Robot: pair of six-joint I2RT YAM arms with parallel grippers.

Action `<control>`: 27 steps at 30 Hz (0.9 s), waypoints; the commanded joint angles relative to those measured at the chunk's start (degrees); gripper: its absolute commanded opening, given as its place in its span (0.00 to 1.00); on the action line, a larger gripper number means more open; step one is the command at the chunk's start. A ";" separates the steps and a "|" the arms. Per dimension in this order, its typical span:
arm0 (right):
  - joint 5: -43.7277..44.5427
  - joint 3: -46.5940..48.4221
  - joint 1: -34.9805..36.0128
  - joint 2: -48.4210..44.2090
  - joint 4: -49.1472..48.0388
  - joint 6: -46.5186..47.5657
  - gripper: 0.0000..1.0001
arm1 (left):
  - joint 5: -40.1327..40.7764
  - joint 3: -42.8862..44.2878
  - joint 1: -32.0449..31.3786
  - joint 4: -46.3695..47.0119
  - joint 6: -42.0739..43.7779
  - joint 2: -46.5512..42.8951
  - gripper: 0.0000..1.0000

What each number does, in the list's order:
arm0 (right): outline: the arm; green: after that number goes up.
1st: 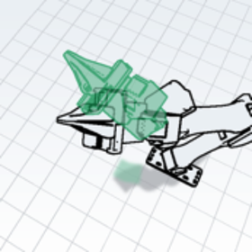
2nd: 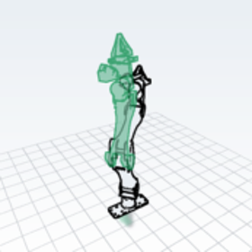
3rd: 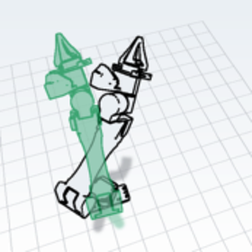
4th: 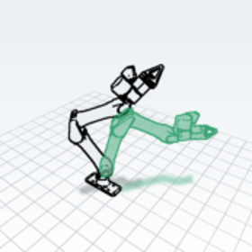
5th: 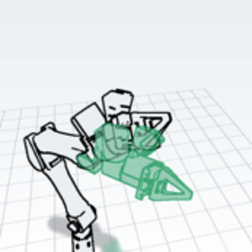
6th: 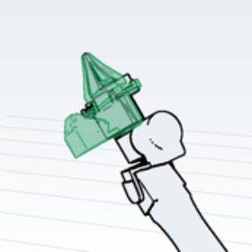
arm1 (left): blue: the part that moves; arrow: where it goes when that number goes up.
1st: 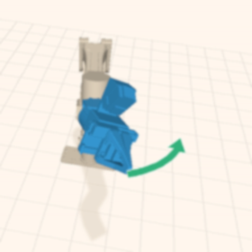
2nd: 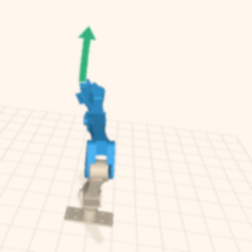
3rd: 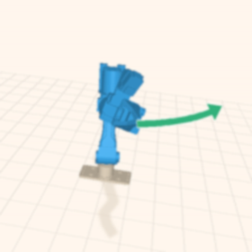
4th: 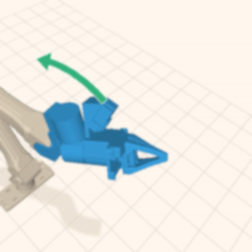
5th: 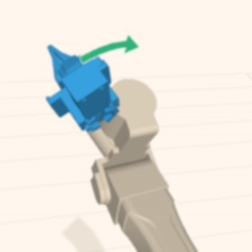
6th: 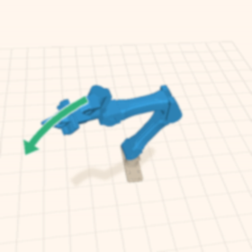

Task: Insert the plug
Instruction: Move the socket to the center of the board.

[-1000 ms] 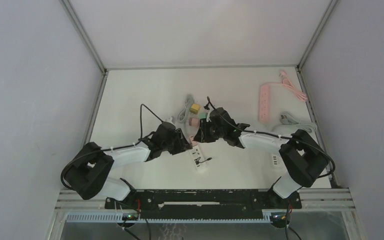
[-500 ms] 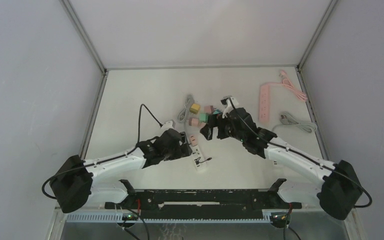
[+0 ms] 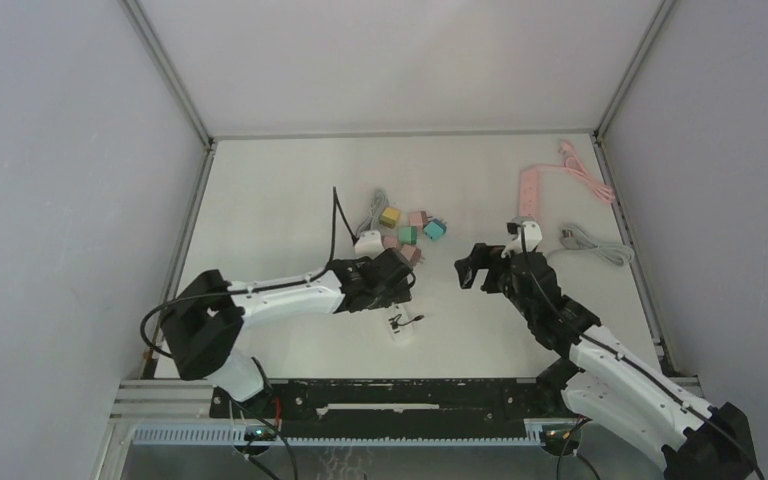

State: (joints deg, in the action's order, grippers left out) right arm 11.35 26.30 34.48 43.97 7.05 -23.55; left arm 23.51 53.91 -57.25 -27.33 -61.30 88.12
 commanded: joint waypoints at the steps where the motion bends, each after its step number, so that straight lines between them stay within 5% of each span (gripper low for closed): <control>1: 1.18 -2.52 -1.81 -4.10 -3.64 1.78 1.00 | 2.26 4.06 -0.13 -3.57 -3.05 3.06 0.88; 11: -2.75 -4.86 -5.94 -5.91 -4.40 1.98 1.00 | -1.00 7.23 -0.79 -3.12 -2.25 9.26 0.77; 16: -3.45 -4.87 -6.42 -6.08 -3.94 1.96 1.00 | -0.10 5.43 -0.35 -3.47 -1.93 8.34 0.60; 21: -4.39 -4.86 -6.69 -6.26 -3.82 2.07 1.00 | 2.24 2.99 3.50 -4.92 2.58 5.15 0.44; 27: -5.21 -4.86 -7.09 -6.78 -3.58 2.58 1.00 | 5.01 -1.03 12.52 -5.45 12.50 1.25 0.42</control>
State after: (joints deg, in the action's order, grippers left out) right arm 7.11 21.26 28.14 38.17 5.74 -22.59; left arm 23.51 55.46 -50.43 -31.86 -56.88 94.26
